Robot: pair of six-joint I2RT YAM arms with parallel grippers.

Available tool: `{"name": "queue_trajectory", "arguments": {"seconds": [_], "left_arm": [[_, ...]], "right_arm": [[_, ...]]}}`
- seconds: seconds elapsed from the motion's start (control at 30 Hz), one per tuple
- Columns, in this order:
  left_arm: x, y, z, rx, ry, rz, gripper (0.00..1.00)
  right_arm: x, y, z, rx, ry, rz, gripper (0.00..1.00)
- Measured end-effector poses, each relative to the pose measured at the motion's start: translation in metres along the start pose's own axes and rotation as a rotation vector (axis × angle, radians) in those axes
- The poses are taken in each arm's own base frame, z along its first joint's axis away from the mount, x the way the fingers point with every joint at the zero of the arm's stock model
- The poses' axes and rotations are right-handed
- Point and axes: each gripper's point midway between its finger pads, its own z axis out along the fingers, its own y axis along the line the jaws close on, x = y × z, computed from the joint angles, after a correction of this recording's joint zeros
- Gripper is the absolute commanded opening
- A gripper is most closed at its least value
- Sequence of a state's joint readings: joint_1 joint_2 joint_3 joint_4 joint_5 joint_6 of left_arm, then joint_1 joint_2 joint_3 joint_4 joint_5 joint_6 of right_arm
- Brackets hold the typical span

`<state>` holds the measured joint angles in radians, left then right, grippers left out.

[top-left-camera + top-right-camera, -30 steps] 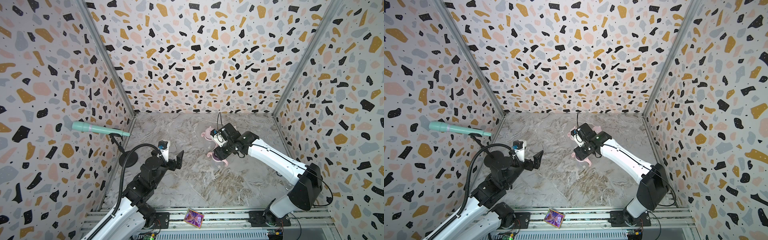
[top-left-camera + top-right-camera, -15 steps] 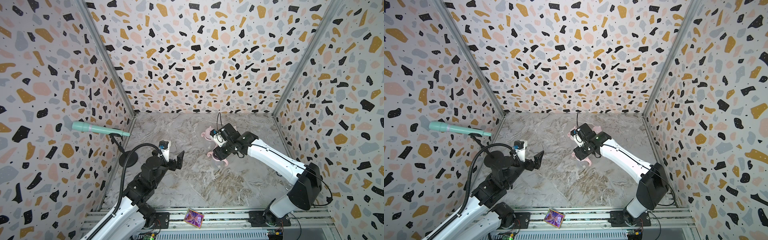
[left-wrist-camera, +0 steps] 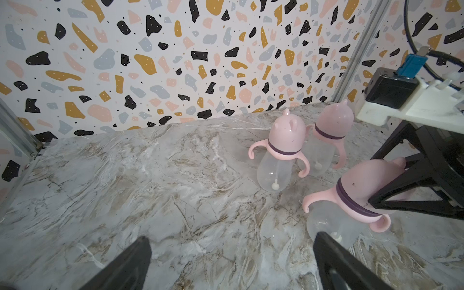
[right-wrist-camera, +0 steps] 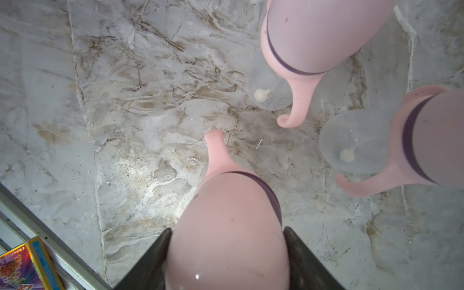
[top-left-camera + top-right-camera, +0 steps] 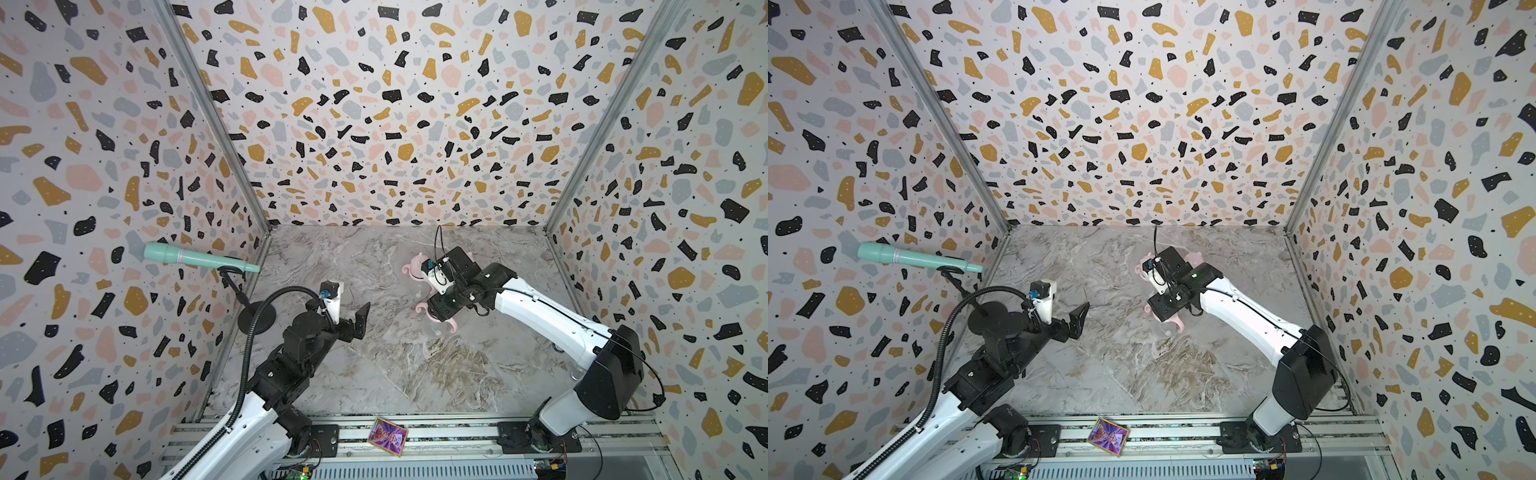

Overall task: Assemble the baby bottles
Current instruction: Close the lid on the baby bottle.

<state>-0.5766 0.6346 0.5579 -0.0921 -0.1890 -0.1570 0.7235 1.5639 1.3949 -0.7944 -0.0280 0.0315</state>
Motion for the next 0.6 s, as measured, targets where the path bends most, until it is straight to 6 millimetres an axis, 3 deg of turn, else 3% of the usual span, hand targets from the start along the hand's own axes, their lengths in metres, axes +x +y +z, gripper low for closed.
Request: {"name": "queue_trajectory", "arguments": {"seconds": [0.6], "left_arm": [[0.0021, -0.0062, 0.0013, 0.035, 0.010, 0.008, 1.00]], "right_arm": [[-0.0038, 0.0012, -0.0019, -0.007, -0.009, -0.004, 0.77]]}}
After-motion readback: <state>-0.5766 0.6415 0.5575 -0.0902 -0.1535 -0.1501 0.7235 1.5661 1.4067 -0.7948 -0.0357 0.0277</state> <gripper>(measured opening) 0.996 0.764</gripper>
